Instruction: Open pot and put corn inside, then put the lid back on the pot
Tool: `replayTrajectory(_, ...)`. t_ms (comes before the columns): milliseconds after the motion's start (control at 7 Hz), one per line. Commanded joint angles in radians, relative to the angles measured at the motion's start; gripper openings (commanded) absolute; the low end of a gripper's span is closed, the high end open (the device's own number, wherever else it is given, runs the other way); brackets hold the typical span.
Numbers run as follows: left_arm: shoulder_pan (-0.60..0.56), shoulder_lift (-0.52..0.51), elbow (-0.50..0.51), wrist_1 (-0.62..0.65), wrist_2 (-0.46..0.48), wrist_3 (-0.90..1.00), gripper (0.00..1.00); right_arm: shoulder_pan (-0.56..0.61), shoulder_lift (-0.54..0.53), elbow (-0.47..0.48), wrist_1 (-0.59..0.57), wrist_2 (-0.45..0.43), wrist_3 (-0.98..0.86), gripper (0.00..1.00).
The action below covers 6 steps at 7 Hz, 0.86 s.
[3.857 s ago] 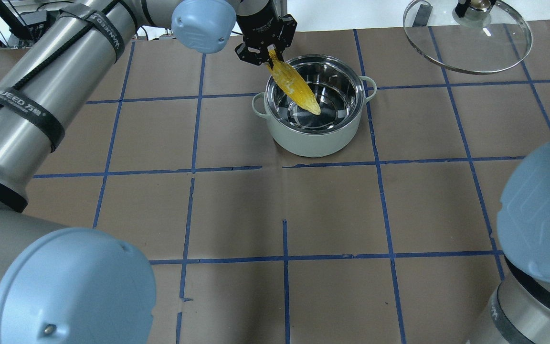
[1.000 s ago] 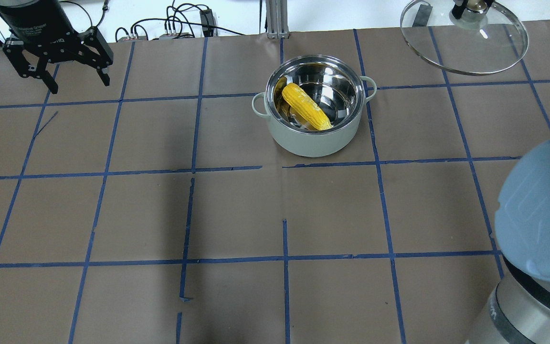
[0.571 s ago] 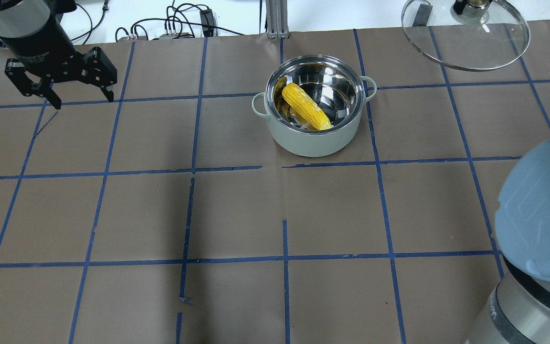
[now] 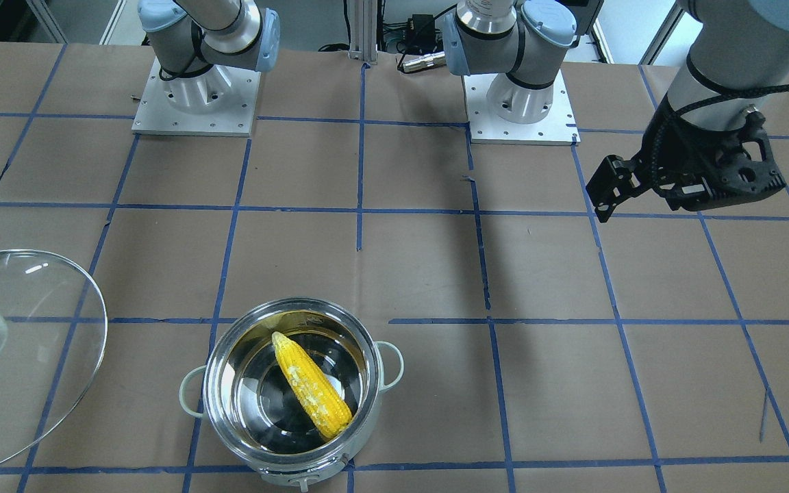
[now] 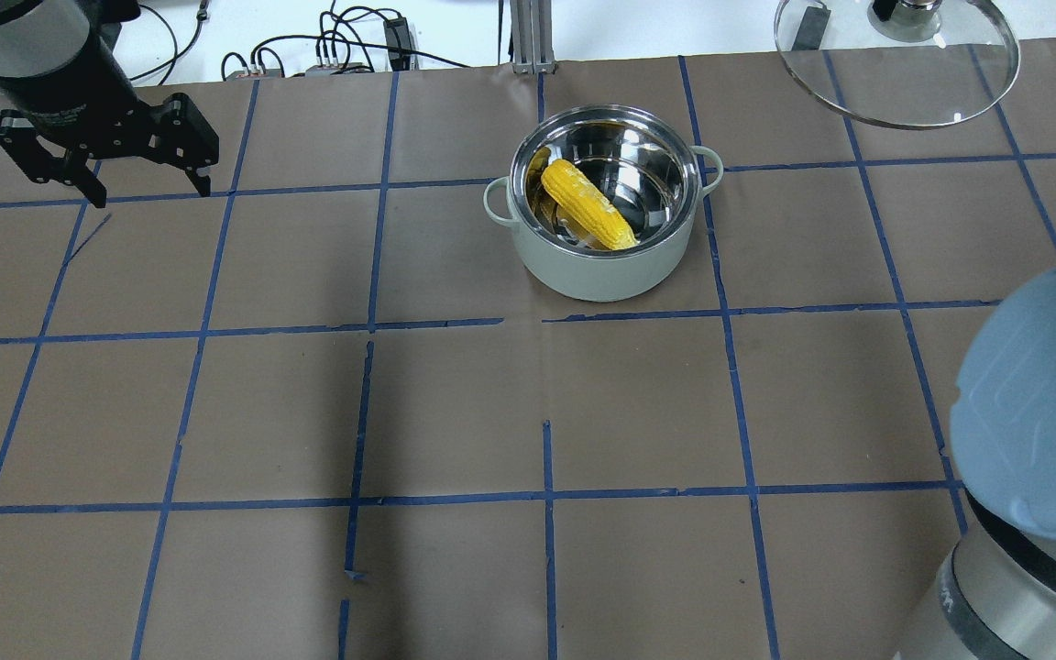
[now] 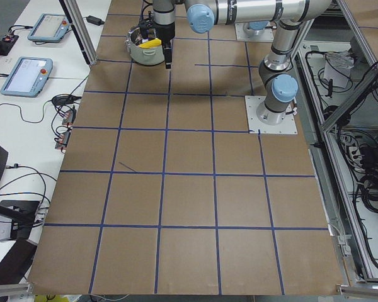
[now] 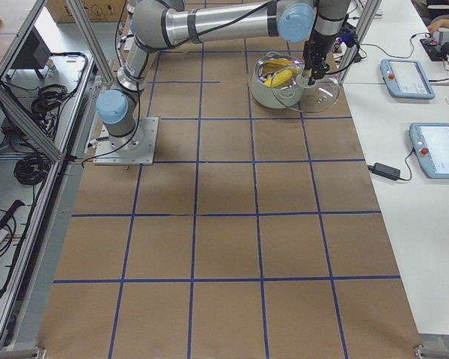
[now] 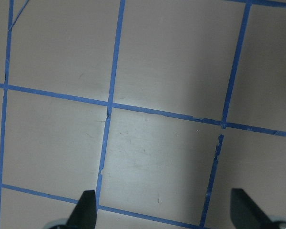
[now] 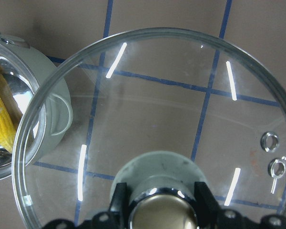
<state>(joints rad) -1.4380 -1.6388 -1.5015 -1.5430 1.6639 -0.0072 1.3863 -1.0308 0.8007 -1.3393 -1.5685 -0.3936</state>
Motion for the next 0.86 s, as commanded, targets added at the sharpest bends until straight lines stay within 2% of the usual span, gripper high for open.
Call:
replayTrajectory(0,-0.018,-0.024,0.009,0.004,-0.016,-0.008,1.0,0.0,0.0,0.003,0.0,-0.001,0.001,0.11)
replayTrajectory(571,-0.047,-0.038,0.012,0.004,-0.038,-0.046,1.0,0.007,0.0,0.005,0.002,-0.001,0.004,0.11)
replayTrajectory(714,-0.065,-0.029,0.014,0.006,-0.094,-0.083,1.0,0.005,0.003,0.003,0.002,-0.001,0.004,0.11)
